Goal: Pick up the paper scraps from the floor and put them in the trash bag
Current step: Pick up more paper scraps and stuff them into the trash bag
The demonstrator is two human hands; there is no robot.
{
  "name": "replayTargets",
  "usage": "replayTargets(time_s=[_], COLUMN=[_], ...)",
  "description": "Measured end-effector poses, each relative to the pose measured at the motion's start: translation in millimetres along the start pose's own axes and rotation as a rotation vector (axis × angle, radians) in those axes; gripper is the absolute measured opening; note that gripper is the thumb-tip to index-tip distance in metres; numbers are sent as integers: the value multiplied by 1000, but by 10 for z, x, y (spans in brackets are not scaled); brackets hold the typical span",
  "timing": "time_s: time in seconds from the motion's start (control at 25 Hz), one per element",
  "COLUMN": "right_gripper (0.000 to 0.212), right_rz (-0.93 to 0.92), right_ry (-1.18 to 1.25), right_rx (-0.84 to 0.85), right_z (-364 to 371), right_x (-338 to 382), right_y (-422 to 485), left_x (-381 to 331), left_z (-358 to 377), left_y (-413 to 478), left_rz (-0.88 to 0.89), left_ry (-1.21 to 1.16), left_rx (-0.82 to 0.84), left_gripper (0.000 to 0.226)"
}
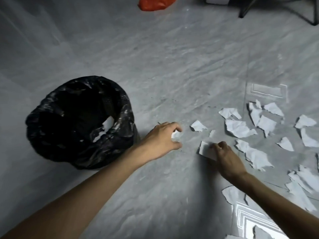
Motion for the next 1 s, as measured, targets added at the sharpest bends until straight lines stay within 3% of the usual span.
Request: replayTargets(time_s=[0.12, 0.24, 0.32, 0.44, 0.52, 0.6, 0.72, 0.88, 1.0], right_gripper=[17, 6, 6, 7, 9, 10, 11, 18, 17], right_rz=[-62, -82, -27, 101, 198, 221, 199, 109, 137], right_ry=[65, 178, 244, 82, 28, 70, 271, 400, 611], right_rx=[-61, -112, -215, -415, -370, -280, -290, -445, -487], right_z=[3, -57, -224, -485, -438, -290, -240, -400, -456], right_x=[-87, -204, -439, -946, -1199, -1299, -1286, -1248, -1282], right_y=[14, -20, -35, -90, -102, -75, -43, -178, -298], left_x=[277, 534, 687, 831, 717, 407, -35, -116, -19], left_z=[345, 548, 626, 669, 669, 688, 811, 968, 912], left_y=[534, 909, 1004, 1010, 991, 1077, 1367, 1673, 1649], left_rz=[-139, -204, -195, -160, -78, 71, 207, 160, 115], left_ry=[92, 277, 328, 134, 43, 8, 50, 252, 54], left_rx=[-1, -39, -79, -175, -238, -271, -200, -65, -134], left_gripper=[53, 55, 44, 14, 4, 4, 8, 8, 5])
Point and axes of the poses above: each hand's wrist, its own y-axis towards the middle knuckle, its own z-axis out of the palm, x = y × z, the point moved 7 cm from there along y, towards the middle knuckle, and after that the axes turned 5 degrees about x, right-handed, at the moved point
